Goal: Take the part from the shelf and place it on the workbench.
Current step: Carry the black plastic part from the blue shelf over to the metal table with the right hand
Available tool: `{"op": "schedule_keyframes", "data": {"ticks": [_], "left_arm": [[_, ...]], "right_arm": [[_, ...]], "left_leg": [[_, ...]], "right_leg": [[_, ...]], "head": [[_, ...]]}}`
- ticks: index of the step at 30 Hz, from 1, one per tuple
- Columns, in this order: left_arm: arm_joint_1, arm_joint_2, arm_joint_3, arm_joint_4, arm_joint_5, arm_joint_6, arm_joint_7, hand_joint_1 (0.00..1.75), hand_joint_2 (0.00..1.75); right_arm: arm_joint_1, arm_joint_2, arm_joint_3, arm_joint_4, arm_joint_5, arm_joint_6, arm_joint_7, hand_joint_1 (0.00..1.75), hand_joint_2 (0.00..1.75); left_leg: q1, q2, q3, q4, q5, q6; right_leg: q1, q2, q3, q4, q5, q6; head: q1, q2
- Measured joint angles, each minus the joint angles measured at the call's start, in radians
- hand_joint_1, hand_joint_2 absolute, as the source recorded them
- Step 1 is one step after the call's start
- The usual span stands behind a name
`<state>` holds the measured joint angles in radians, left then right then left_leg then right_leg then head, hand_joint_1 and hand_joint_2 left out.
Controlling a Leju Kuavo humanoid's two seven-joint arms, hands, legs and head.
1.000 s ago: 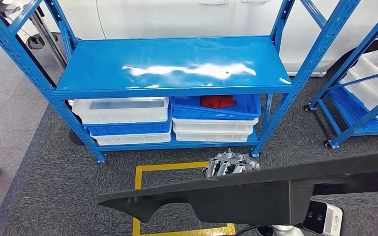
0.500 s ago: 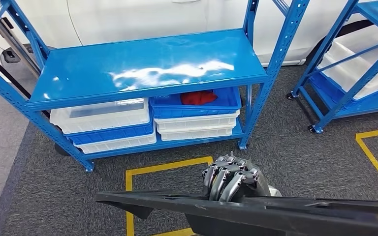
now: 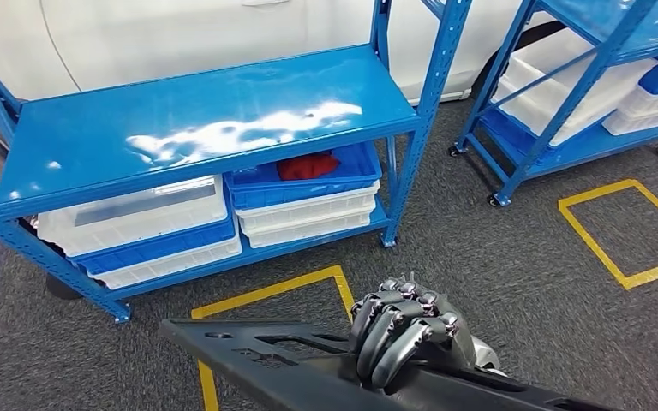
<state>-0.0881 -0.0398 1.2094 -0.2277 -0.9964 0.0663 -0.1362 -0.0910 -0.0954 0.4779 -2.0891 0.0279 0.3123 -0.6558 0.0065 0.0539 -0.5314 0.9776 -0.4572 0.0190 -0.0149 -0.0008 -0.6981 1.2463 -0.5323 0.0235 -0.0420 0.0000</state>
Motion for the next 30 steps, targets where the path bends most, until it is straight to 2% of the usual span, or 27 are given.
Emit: {"op": "schedule_keyframes", "data": {"ticks": [1, 3, 4, 5, 6, 7, 9, 11, 12, 13, 14, 15, 16, 18, 19, 20, 22, 23, 24, 26, 27, 28, 29, 30], "left_arm": [[-0.001, 0.000, -0.001, 0.000, 0.000, 0.000, 0.000, 0.00, 1.75], [-0.003, 0.000, -0.002, 0.000, -0.001, -0.001, 0.000, 0.00, 1.75], [-0.003, 0.000, -0.002, 0.000, -0.003, -0.001, 0.000, 0.00, 1.75], [-0.003, 0.000, -0.002, 0.000, -0.004, -0.002, -0.001, 0.00, 1.75], [-0.004, 0.000, -0.003, 0.000, -0.006, -0.003, -0.002, 0.00, 1.75], [-0.004, 0.000, -0.004, 0.000, -0.007, -0.004, -0.002, 0.00, 1.75], [-0.004, -0.001, -0.007, 0.000, -0.009, -0.008, -0.004, 0.00, 1.75], [-0.001, -0.001, -0.008, 0.000, -0.005, -0.017, -0.004, 0.00, 1.75], [0.002, -0.002, -0.008, 0.000, 0.000, -0.027, -0.003, 0.00, 1.75], [0.005, -0.002, -0.008, 0.001, 0.007, -0.039, -0.002, 0.00, 1.75], [0.007, -0.002, -0.008, 0.001, 0.014, -0.052, 0.000, 0.00, 1.75], [0.008, -0.003, -0.006, 0.001, 0.022, -0.062, 0.000, 0.00, 1.75], [0.009, -0.004, -0.004, 0.002, 0.030, -0.067, -0.002, 0.00, 1.75], [0.011, -0.004, 0.004, 0.002, 0.043, -0.069, -0.010, 0.00, 1.75], [0.011, -0.004, 0.007, 0.002, 0.048, -0.068, -0.013, 0.00, 1.75], [0.012, -0.004, 0.010, 0.002, 0.050, -0.066, -0.016, 0.00, 1.75], [0.011, -0.002, 0.014, 0.002, 0.052, -0.066, -0.020, 0.00, 1.75], [0.009, -0.002, 0.016, 0.002, 0.052, -0.067, -0.021, 0.00, 1.75], [0.007, 0.000, 0.019, 0.002, 0.053, -0.069, -0.023, 0.00, 1.75], [0.007, 0.001, 0.024, 0.002, 0.056, -0.074, -0.029, 0.00, 1.75], [0.009, 0.002, 0.028, 0.002, 0.058, -0.076, -0.034, 0.00, 1.75], [0.010, 0.002, 0.030, 0.002, 0.060, -0.077, -0.039, 0.00, 1.75], [0.011, 0.002, 0.032, 0.002, 0.062, -0.079, -0.045, 0.00, 1.75], [0.011, 0.002, 0.034, 0.002, 0.063, -0.080, -0.051, 0.00, 1.75]], "right_arm": [[0.000, -0.002, 0.003, -0.003, 0.000, -0.001, 0.000, 1.75, 1.75], [-0.001, -0.004, 0.007, -0.009, 0.000, -0.002, 0.000, 1.75, 1.75], [-0.002, -0.005, 0.009, -0.011, 0.000, -0.004, 0.000, 1.75, 1.75], [-0.003, -0.007, 0.011, -0.011, -0.003, -0.007, 0.000, 1.75, 1.75], [-0.004, -0.009, 0.014, -0.012, -0.007, -0.010, 0.000, 1.75, 1.75], [-0.005, -0.013, 0.017, -0.011, -0.013, -0.013, 0.000, 1.75, 1.75], [-0.013, -0.021, 0.024, -0.007, -0.028, -0.018, 0.000, 1.75, 1.75], [-0.024, -0.026, 0.029, 0.003, -0.047, -0.018, 0.000, 1.75, 1.75], [-0.029, -0.029, 0.031, 0.011, -0.057, -0.012, 0.000, 1.75, 1.75], [-0.031, -0.031, 0.032, 0.019, -0.068, -0.004, 0.000, 1.75, 1.75], [-0.033, -0.033, 0.032, 0.028, -0.077, 0.006, 0.000, 1.75, 1.75], [-0.035, -0.034, 0.032, 0.036, -0.085, 0.017, 0.000, 1.75, 1.75], [-0.035, -0.035, 0.032, 0.041, -0.091, 0.028, 0.000, 1.75, 1.75], [-0.037, -0.035, 0.028, 0.052, -0.097, 0.052, 0.000, 1.75, 1.75], [-0.038, -0.035, 0.024, 0.059, -0.098, 0.061, 0.000, 1.75, 1.75], [-0.038, -0.035, 0.018, 0.066, -0.096, 0.066, 0.000, 1.75, 1.75], [-0.040, -0.035, 0.006, 0.086, -0.088, 0.064, 0.000, 1.75, 1.75], [-0.043, -0.036, 0.001, 0.097, -0.084, 0.060, 0.000, 1.75, 1.75], [-0.049, -0.036, -0.003, 0.110, -0.081, 0.055, 0.000, 1.75, 1.75], [-0.062, -0.036, -0.006, 0.143, -0.079, 0.045, 0.000, 1.75, 1.75], [-0.066, -0.036, -0.006, 0.163, -0.078, 0.040, 0.000, 1.75, 1.75], [-0.067, -0.036, -0.006, 0.181, -0.074, 0.035, 0.000, 1.75, 1.75], [-0.065, -0.036, -0.007, 0.197, -0.070, 0.029, 0.000, 1.75, 1.75], [-0.063, -0.037, -0.008, 0.209, -0.063, 0.022, 0.000, 1.75, 1.75]], "left_leg": [[0.000, 0.010, 0.001, 0.003, -0.003, -0.002], [-0.005, 0.026, 0.001, 0.011, -0.010, -0.010], [-0.008, 0.034, 0.001, 0.014, -0.013, -0.015], [-0.010, 0.042, 0.002, 0.016, -0.015, -0.019], [-0.010, 0.051, 0.003, 0.017, -0.016, -0.024], [-0.008, 0.049, 0.004, 0.019, -0.020, -0.030], [-0.003, 0.013, -0.010, 0.059, -0.053, -0.042], [0.001, -0.032, -0.061, 0.177, -0.121, -0.050], [0.002, -0.041, -0.093, 0.247, -0.152, -0.052], [0.003, -0.044, -0.116, 0.296, -0.166, -0.054], [0.004, -0.045, -0.122, 0.308, -0.159, -0.054], [0.006, -0.047, -0.109, 0.278, -0.132, -0.053], [0.008, -0.055, -0.080, 0.214, -0.092, -0.051], [0.012, -0.096, -0.019, 0.078, -0.036, -0.046], [0.012, -0.113, -0.003, 0.039, -0.026, -0.042], [0.011, -0.122, 0.002, 0.025, -0.027, -0.038], [0.010, -0.103, 0.003, 0.019, -0.022, -0.026], [0.011, -0.092, 0.004, 0.015, -0.017, -0.017], [0.012, -0.079, 0.004, 0.010, -0.012, -0.009], [0.009, -0.054, 0.002, 0.006, -0.008, 0.001], [0.007, -0.041, 0.000, 0.006, -0.008, 0.002], [0.005, -0.029, -0.002, 0.007, -0.008, 0.003], [0.003, -0.017, -0.003, 0.008, -0.009, 0.003], [0.002, -0.005, -0.004, 0.010, -0.010, 0.003]], "right_leg": [[0.000, -0.014, 0.038, -0.067, 0.034, -0.002], [0.007, -0.053, 0.103, -0.190, 0.073, -0.013], [0.010, -0.065, 0.118, -0.221, 0.079, -0.020], [0.013, -0.064, 0.119, -0.229, 0.077, -0.026], [0.013, -0.051, 0.116, -0.230, 0.080, -0.031], [0.011, -0.041, 0.115, -0.232, 0.082, -0.036], [0.006, -0.022, 0.114, -0.238, 0.089, -0.048], [0.003, -0.001, 0.110, -0.240, 0.094, -0.054], [0.003, 0.011, 0.108, -0.239, 0.096, -0.055], [0.003, 0.024, 0.106, -0.239, 0.097, -0.055], [0.003, 0.036, 0.105, -0.238, 0.099, -0.054], [0.003, 0.049, 0.105, -0.237, 0.100, -0.052], [0.003, 0.062, 0.105, -0.236, 0.100, -0.050], [0.003, 0.085, 0.103, -0.231, 0.101, -0.043], [0.003, 0.096, 0.099, -0.230, 0.103, -0.036], [0.002, 0.106, 0.095, -0.230, 0.106, -0.029], [-0.001, 0.121, 0.088, -0.232, 0.112, -0.014], [0.000, 0.109, 0.083, -0.225, 0.107, -0.009], [0.002, 0.087, 0.070, -0.198, 0.089, -0.006], [0.004, 0.031, 0.019, -0.091, 0.026, -0.003], [0.003, 0.017, -0.013, -0.023, -0.006, -0.001], [0.002, 0.011, -0.035, 0.028, -0.023, 0.000], [0.001, 0.007, -0.042, 0.050, -0.025, 0.000], [0.001, 0.003, -0.029, 0.033, -0.008, 0.000]], "head": [[0.000, 0.000], [0.000, 0.000], [0.000, 0.000], [0.000, 0.000], [0.000, 0.000], [0.000, 0.000], [0.000, 0.000], [0.000, 0.000], [0.000, 0.000], [0.000, 0.000], [0.000, 0.000], [0.000, 0.000], [0.000, 0.000], [0.000, 0.000], [0.000, 0.000], [0.000, 0.000], [0.000, 0.000], [0.000, 0.000], [0.000, 0.000], [0.000, 0.000], [0.000, 0.000], [0.000, 0.000], [0.000, 0.000], [0.000, 0.000]]}}
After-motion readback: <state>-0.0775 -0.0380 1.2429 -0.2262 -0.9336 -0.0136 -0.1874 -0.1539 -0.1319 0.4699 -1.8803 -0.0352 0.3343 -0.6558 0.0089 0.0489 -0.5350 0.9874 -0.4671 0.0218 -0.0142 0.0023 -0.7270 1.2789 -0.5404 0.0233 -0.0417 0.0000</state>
